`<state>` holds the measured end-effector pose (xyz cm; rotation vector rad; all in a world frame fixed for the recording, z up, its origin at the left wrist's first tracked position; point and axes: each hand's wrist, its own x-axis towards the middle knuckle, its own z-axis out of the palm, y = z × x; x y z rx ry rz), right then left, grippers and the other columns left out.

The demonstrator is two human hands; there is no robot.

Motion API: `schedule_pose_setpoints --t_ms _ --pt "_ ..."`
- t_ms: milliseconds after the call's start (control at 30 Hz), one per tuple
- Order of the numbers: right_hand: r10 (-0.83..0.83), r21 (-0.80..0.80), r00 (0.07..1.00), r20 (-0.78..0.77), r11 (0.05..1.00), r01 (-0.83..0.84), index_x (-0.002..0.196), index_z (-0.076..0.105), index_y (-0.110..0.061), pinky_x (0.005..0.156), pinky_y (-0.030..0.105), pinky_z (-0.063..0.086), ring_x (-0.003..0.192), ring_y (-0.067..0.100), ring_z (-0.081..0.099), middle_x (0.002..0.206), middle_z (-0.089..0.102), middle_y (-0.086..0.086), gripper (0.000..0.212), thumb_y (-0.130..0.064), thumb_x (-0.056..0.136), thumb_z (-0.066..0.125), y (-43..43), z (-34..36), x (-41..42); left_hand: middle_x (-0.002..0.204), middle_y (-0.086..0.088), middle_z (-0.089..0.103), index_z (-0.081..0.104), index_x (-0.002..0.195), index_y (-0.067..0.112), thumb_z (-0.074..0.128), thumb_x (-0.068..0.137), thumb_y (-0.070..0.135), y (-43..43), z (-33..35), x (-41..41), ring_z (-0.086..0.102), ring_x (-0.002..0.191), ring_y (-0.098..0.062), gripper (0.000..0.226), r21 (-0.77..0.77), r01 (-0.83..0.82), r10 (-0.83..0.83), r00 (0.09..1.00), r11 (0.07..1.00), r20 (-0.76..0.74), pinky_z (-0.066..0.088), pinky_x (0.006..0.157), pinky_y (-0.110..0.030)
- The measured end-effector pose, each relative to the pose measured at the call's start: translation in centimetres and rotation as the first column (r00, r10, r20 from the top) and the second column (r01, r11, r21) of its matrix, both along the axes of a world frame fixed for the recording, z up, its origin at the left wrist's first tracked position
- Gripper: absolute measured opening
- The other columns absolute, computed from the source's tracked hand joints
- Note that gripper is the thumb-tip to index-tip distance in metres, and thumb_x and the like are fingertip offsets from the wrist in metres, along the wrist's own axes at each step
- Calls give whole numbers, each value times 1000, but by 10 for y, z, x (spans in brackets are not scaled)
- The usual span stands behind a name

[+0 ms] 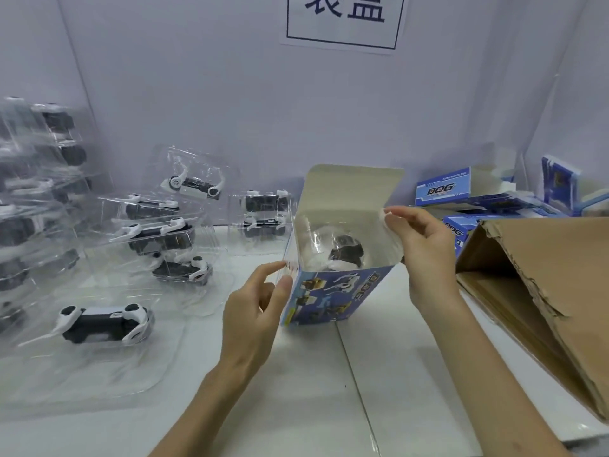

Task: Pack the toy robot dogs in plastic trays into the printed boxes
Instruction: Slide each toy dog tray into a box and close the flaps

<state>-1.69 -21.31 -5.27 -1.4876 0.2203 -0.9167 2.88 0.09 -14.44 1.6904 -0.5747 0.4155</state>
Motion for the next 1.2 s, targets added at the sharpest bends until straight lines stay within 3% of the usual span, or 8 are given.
schedule_pose_setpoints --t_ms 200,300,600,700,767,933,1067,1200 --pt "52 -78 997 -52 995 -56 88 69 -31 58 19 53 77 -3 64 85 70 -16 13 -18 92 70 6 9 3 137 41 42 23 151 45 61 79 65 -6 -3 2 44 128 13 84 28 91 -90 996 995 -12 36 91 0" --pt "76 -220 996 -44 972 -84 94 66 -37 62 20 57 91 2 66 100 69 -13 22 -16 91 69 14 10 3 134 49 43 3 156 49 76 82 51 -7 -6 10 46 118 24 104 91 124 -118 991 988 -64 41 84 2" --pt "108 -369 969 -220 911 -186 96 69 -35 68 21 56 98 3 62 102 64 -25 16 -24 99 58 12 22 0 129 24 47 34 139 56 72 75 49 -3 -6 19 50 122 3 74 3 43 -42 994 999 -97 43 101 -25" --pt "-119 -697 891 -438 671 -253 136 59 -28 103 32 39 132 14 47 144 53 -8 35 -34 105 44 13 28 0 142 13 49 36 138 56 75 75 48 -4 -5 19 53 130 -11 74 -78 158 -170 968 984 -186 46 109 -44" --pt "-308 -865 888 -342 472 -170 145 50 -28 117 39 22 144 15 32 158 37 -4 41 -33 105 41 21 34 -3 132 12 59 37 132 62 77 70 54 -3 -4 20 61 121 -13 74 -94 180 -195 962 979 -193 54 99 -38" --pt "108 -810 994 -19 580 -79 132 62 -27 102 4 28 122 -6 46 136 59 -13 38 -29 96 50 46 65 -4 112 26 63 37 130 59 79 61 63 -4 -3 15 65 103 -3 81 -67 117 -127 979 991 -161 53 74 -14" --pt "30 -842 888 -459 306 -445 146 46 -36 115 33 32 138 7 41 150 47 -14 44 -47 104 41 55 52 10 113 26 62 36 132 59 78 62 63 -2 -4 15 64 103 -2 82 -64 107 -116 981 992 -154 51 74 -13" --pt "-110 -898 896 -430 154 -412 152 32 -42 120 40 20 147 5 25 158 33 -19 60 -65 97 35 56 17 11 134 31 48 28 137 65 72 68 61 -3 -1 11 48 123 13 82 -12 83 -84 991 996 -103 39 85 0"
